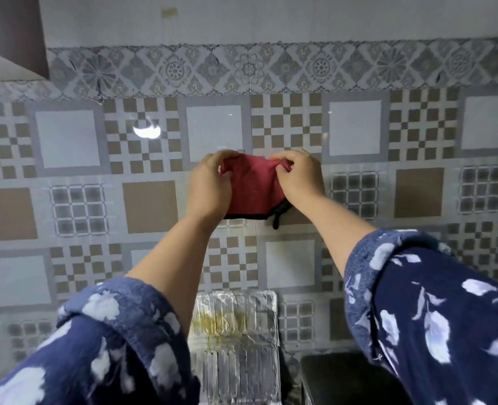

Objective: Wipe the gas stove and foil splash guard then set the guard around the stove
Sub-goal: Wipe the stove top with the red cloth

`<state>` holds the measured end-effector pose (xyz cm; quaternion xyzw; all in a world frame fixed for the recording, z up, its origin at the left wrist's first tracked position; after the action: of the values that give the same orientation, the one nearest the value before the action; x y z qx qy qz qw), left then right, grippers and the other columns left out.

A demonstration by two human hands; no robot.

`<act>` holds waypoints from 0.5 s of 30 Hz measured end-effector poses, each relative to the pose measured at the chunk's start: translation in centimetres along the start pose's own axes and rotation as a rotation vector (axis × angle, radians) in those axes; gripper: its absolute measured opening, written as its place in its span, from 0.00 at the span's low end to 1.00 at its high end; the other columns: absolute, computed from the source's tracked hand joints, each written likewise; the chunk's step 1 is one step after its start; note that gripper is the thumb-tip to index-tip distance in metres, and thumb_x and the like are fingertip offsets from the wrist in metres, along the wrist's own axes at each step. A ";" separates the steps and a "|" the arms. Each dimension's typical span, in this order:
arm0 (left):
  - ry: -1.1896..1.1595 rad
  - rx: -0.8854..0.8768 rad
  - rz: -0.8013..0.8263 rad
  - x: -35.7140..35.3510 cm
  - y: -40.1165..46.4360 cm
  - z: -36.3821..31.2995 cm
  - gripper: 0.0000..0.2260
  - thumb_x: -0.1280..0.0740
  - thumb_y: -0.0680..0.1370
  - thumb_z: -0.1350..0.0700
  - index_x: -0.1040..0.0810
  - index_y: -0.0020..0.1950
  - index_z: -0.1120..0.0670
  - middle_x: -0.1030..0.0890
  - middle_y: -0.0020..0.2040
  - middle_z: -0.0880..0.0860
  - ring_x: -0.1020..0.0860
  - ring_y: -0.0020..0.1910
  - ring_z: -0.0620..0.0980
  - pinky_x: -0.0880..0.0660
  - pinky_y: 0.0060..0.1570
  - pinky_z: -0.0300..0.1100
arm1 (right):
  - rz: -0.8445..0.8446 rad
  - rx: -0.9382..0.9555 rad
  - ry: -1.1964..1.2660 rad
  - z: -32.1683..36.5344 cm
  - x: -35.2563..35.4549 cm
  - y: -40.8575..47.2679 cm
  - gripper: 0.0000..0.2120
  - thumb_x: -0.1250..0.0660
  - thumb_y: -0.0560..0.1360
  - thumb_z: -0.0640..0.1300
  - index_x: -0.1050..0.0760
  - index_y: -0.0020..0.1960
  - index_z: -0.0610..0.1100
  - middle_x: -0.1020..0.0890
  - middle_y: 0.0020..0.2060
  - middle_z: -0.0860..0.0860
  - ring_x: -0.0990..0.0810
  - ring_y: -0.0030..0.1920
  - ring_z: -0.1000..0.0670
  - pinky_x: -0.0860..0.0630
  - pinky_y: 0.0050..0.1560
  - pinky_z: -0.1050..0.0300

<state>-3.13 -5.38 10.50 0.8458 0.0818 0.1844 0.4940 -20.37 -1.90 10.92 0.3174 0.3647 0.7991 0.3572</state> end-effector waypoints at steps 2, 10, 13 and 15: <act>-0.033 0.063 0.056 0.1 -2.7 -1.0 0.20 0.39 0.74 0.69 0.21 0.57 0.49 0.21 0.54 0.48 0.23 0.53 0.50 0.24 0.58 0.48 | 0.087 -0.028 -0.028 -0.1 1.9 -2.2 0.14 0.38 0.76 0.34 0.18 0.53 0.47 0.19 0.56 0.47 0.22 0.56 0.49 0.29 0.57 0.63; -0.070 0.205 0.185 -0.6 -15.8 -7.8 0.19 0.38 0.73 0.70 0.20 0.56 0.51 0.21 0.50 0.47 0.21 0.50 0.53 0.23 0.56 0.54 | 0.322 -0.155 -0.049 -1.4 12.5 -14.2 0.14 0.37 0.76 0.33 0.19 0.56 0.44 0.17 0.55 0.49 0.23 0.53 0.54 0.33 0.53 0.68; -0.084 0.255 0.212 -1.0 -21.1 -10.9 0.19 0.39 0.73 0.70 0.21 0.57 0.52 0.20 0.51 0.48 0.22 0.52 0.51 0.23 0.57 0.52 | 0.389 -0.186 -0.054 -2.0 16.6 -18.0 0.13 0.36 0.75 0.33 0.18 0.54 0.45 0.17 0.53 0.51 0.24 0.51 0.56 0.33 0.49 0.70; -0.064 0.286 0.224 -1.1 -24.4 -13.0 0.19 0.39 0.74 0.69 0.21 0.57 0.51 0.20 0.53 0.50 0.22 0.53 0.50 0.25 0.58 0.47 | 0.451 -0.224 -0.039 -2.4 18.9 -20.8 0.14 0.36 0.75 0.33 0.18 0.53 0.46 0.19 0.49 0.54 0.25 0.50 0.57 0.33 0.45 0.72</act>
<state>-8.19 16.93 -5.12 0.9166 -0.0032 0.1976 0.3476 -25.47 22.36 -2.54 0.3647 0.1866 0.8878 0.2098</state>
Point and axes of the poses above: each hand's wrist, its own y-axis towards the middle knuckle, its own x-axis out of the back of the hand, z = x × y, the point moved 8 cm from there along y, towards the middle knuckle
